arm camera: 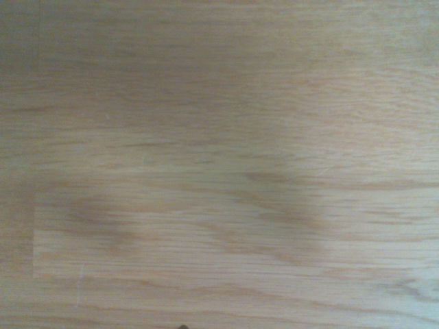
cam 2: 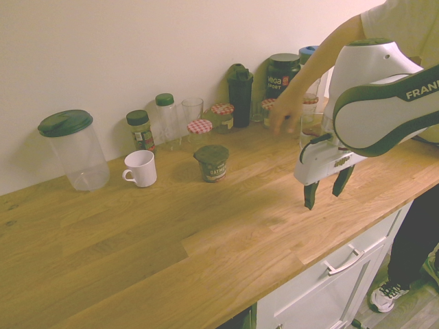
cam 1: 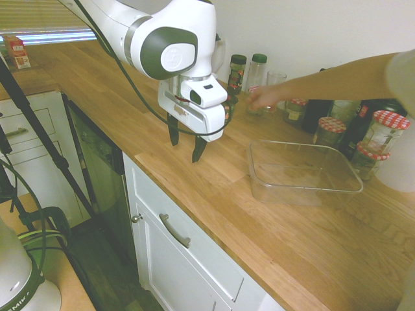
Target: Put the cereal into the container
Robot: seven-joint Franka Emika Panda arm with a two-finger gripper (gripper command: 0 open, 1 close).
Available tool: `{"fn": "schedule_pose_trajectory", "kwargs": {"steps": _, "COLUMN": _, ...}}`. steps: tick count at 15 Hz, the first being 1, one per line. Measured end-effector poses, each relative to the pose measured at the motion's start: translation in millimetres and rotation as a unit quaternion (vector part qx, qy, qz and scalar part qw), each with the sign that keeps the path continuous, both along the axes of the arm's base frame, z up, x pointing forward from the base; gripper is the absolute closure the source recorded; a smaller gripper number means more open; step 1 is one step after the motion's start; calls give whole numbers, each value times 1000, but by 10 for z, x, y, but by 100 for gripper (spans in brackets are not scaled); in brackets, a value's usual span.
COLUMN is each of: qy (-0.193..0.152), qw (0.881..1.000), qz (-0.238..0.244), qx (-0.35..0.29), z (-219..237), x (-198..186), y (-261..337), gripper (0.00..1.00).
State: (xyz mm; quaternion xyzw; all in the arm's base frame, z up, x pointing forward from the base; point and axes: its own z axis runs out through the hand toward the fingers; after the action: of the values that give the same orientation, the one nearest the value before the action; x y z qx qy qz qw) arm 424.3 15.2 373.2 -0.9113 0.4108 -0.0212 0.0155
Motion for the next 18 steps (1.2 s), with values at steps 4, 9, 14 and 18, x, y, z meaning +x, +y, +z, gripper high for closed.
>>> {"fn": "schedule_pose_trajectory", "kwargs": {"steps": 4, "qy": -28, "qw": 1000, "qz": 12, "qx": -7, "z": 54, "x": 91, "y": 147, "gripper": 0}}
{"fn": "schedule_pose_trajectory", "kwargs": {"steps": 9, "qy": -111, "qw": 994, "qz": 15, "qx": 13, "z": -57, "x": 739, "y": 772, "gripper": 0}}
{"fn": "schedule_pose_trajectory", "kwargs": {"steps": 14, "qy": -179, "qw": 984, "qz": 15, "qx": 8, "z": -179, "x": 1574, "y": 1172, "gripper": 0}}
{"fn": "schedule_pose_trajectory", "kwargs": {"steps": 18, "qy": -196, "qw": 980, "qz": 14, "qx": -1, "z": -289, "x": 1966, "y": 1314, "gripper": 0}}
